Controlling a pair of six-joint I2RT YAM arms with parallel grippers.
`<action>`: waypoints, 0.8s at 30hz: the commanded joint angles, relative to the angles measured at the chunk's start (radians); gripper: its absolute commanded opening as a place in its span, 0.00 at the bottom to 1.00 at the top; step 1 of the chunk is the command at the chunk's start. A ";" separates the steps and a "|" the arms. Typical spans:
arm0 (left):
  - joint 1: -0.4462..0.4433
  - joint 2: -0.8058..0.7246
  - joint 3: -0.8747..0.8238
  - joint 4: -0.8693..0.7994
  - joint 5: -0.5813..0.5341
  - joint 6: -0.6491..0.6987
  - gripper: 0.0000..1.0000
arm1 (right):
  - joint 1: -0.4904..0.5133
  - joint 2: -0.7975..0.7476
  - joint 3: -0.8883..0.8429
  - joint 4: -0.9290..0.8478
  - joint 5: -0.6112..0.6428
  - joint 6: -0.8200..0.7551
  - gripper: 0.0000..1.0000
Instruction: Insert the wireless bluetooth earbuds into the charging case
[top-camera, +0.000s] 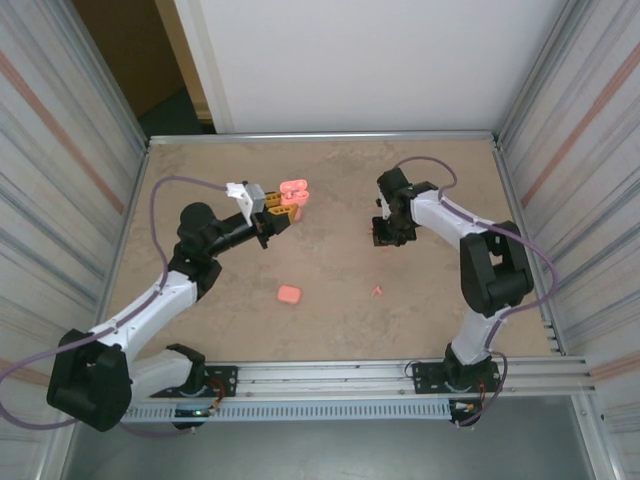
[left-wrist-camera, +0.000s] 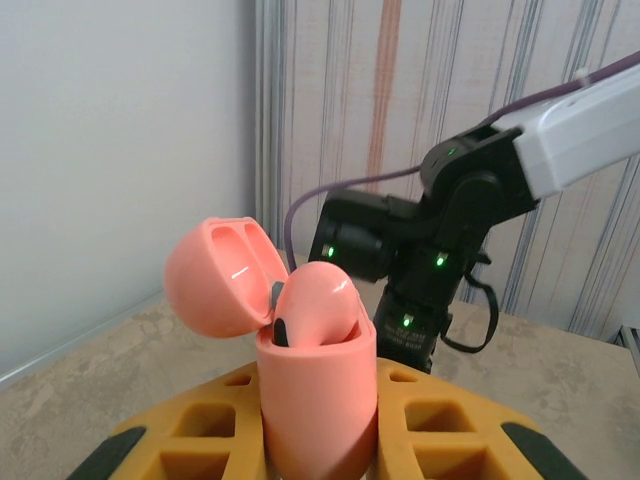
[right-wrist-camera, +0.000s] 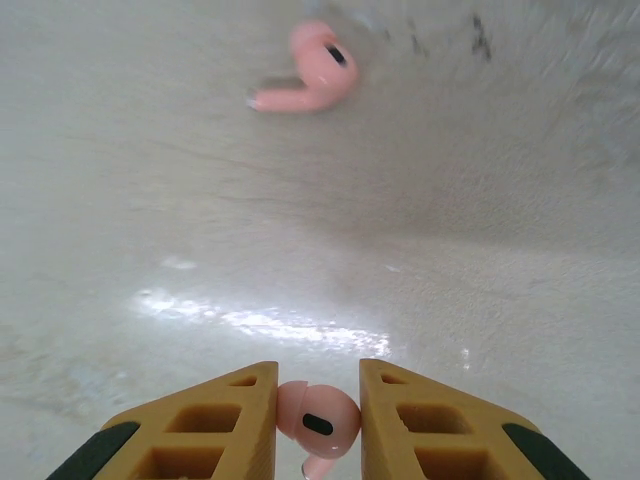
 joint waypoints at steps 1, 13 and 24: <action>-0.008 0.015 0.028 0.069 0.006 -0.031 0.00 | 0.020 -0.088 0.052 -0.020 0.028 -0.027 0.24; -0.025 0.084 0.044 0.124 -0.003 -0.095 0.00 | 0.107 -0.329 0.082 0.181 0.031 -0.056 0.24; -0.039 0.146 0.071 0.192 0.011 -0.169 0.00 | 0.206 -0.454 0.087 0.349 0.060 -0.124 0.25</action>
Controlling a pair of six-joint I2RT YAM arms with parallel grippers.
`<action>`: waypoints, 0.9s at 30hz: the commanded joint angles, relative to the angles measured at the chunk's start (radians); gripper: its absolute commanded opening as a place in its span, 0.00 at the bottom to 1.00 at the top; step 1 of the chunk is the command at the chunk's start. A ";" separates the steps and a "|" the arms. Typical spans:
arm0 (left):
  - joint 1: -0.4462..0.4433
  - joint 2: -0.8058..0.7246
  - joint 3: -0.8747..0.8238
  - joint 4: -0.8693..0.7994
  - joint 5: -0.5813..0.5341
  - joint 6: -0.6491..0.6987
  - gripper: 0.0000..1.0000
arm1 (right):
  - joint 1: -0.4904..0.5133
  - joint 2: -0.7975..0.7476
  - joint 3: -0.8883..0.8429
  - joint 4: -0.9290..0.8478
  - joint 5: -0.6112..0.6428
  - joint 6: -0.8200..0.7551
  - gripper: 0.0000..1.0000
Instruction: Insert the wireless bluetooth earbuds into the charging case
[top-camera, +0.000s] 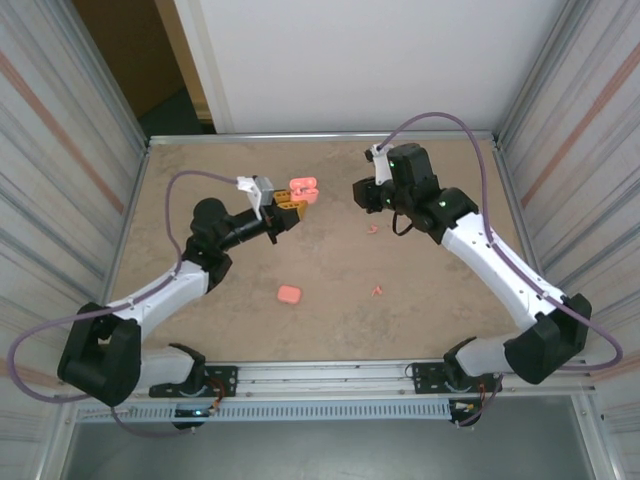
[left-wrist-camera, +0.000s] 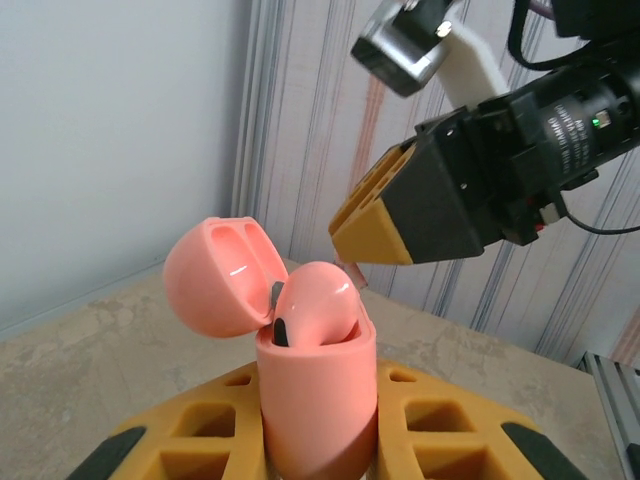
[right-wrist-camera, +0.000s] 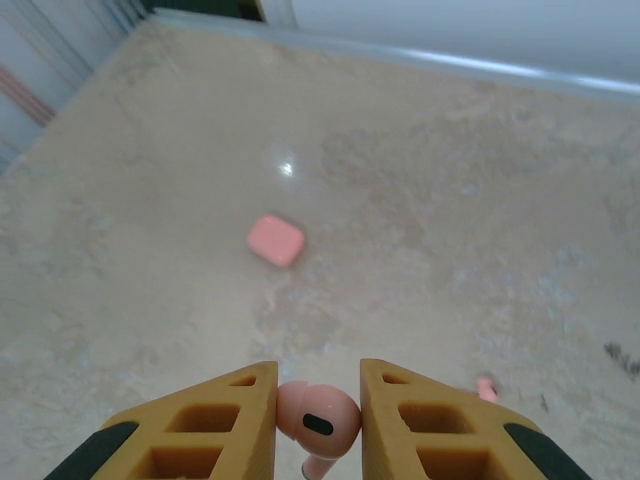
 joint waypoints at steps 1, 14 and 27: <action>-0.012 0.016 0.045 0.070 0.012 -0.044 0.00 | 0.041 -0.044 0.033 0.081 0.040 -0.057 0.25; -0.024 0.046 0.054 0.101 0.017 -0.058 0.00 | 0.149 -0.052 0.081 0.164 0.084 -0.143 0.26; -0.025 0.065 0.053 0.141 0.024 -0.081 0.00 | 0.170 0.003 0.124 0.203 0.044 -0.161 0.26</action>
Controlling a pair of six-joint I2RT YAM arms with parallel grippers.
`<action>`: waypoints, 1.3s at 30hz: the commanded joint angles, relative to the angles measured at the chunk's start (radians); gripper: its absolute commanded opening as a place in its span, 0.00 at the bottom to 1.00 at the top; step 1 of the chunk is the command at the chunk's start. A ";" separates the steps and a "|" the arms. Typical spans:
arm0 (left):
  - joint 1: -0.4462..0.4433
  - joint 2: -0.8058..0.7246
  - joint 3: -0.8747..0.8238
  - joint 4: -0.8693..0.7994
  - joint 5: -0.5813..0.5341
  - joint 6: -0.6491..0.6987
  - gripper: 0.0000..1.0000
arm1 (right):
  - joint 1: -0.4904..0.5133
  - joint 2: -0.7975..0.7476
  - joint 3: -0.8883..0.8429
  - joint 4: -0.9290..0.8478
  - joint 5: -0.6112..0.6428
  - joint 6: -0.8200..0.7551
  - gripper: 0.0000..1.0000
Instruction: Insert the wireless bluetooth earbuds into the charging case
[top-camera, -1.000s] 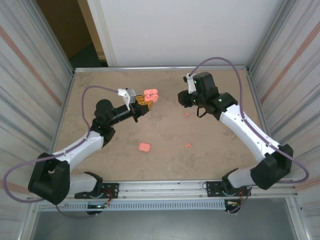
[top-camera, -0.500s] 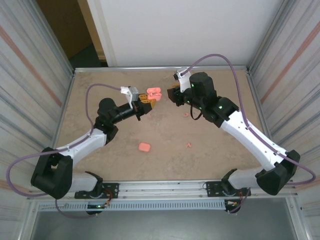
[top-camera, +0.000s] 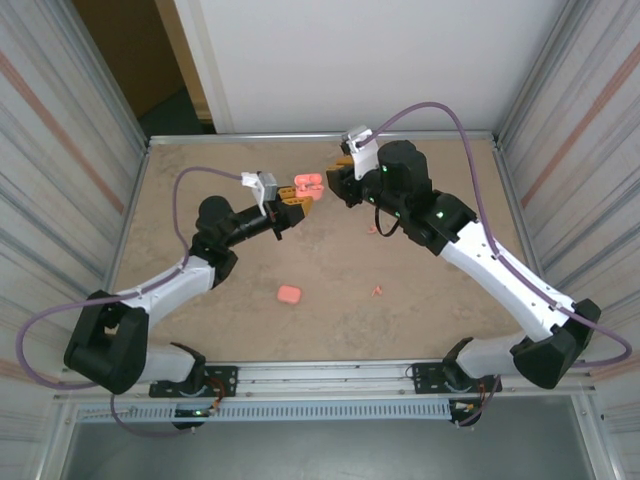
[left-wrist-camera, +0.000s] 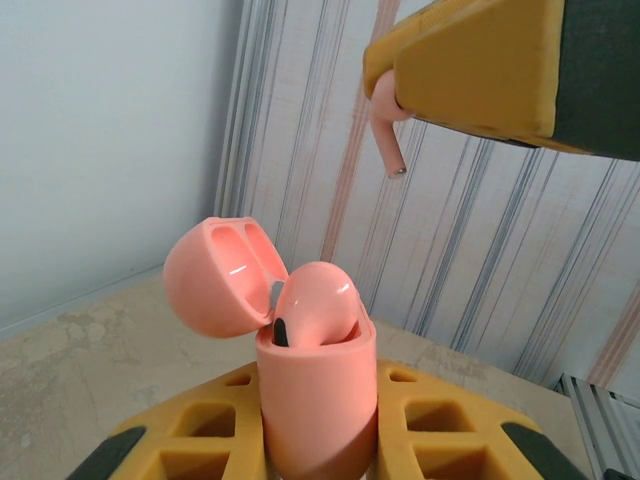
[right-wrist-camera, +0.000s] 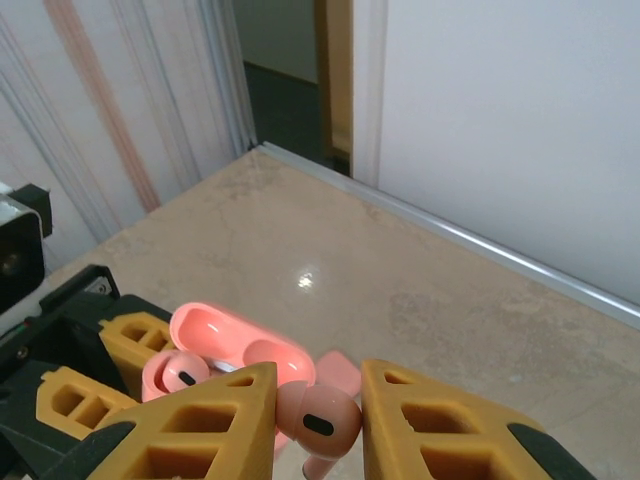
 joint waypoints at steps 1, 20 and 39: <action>-0.009 0.005 0.031 0.055 0.017 -0.010 0.00 | 0.009 0.025 0.037 0.034 -0.023 -0.026 0.26; -0.013 0.005 0.030 0.061 0.017 -0.014 0.00 | 0.019 0.066 0.005 0.067 -0.062 0.019 0.26; -0.014 -0.001 0.026 0.062 0.013 -0.014 0.00 | 0.018 0.075 -0.019 0.022 -0.070 0.029 0.26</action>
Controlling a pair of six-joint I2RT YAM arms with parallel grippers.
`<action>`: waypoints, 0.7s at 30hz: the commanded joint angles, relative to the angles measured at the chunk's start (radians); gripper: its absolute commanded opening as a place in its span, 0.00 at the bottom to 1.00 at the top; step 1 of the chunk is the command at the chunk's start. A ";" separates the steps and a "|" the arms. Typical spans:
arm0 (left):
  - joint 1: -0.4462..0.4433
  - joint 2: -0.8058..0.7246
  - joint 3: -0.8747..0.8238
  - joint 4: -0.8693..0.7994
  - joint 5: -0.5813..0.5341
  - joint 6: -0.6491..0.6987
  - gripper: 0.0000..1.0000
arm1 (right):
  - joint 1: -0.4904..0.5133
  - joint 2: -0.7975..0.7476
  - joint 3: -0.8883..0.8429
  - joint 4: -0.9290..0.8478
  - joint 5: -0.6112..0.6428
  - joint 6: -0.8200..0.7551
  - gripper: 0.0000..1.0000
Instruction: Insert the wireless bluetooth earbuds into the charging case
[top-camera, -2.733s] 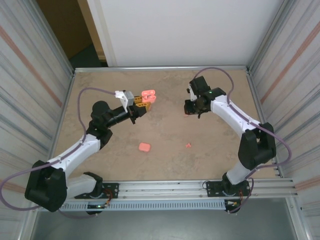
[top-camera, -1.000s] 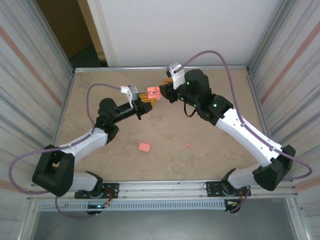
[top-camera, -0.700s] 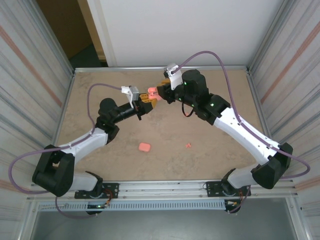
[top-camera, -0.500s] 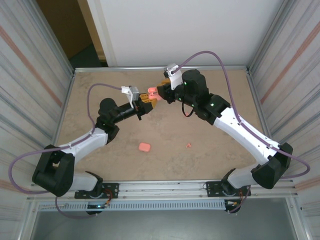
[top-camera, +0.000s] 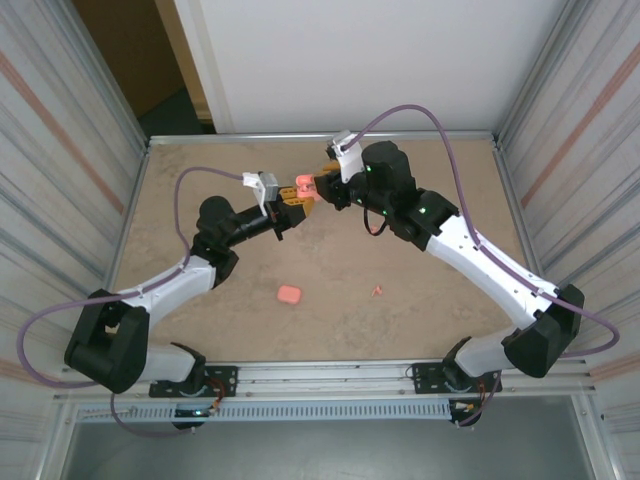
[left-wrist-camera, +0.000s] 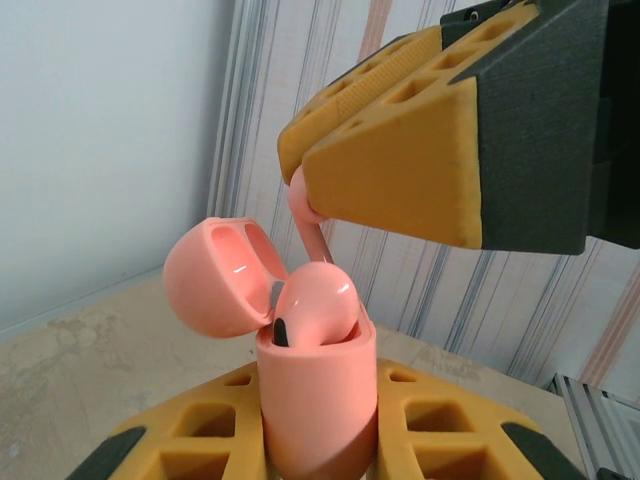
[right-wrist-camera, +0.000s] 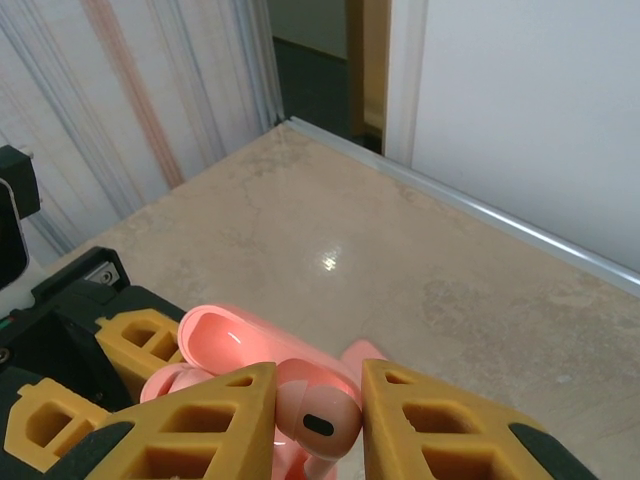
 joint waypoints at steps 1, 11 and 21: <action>-0.008 -0.006 0.023 0.048 0.007 -0.010 0.00 | 0.007 0.008 -0.008 -0.011 -0.017 0.024 0.26; -0.007 -0.007 0.023 0.048 0.007 -0.009 0.00 | 0.002 0.018 -0.013 0.000 -0.039 0.034 0.26; -0.008 -0.011 0.024 0.052 -0.005 -0.010 0.00 | -0.003 0.011 -0.018 -0.025 -0.058 0.042 0.30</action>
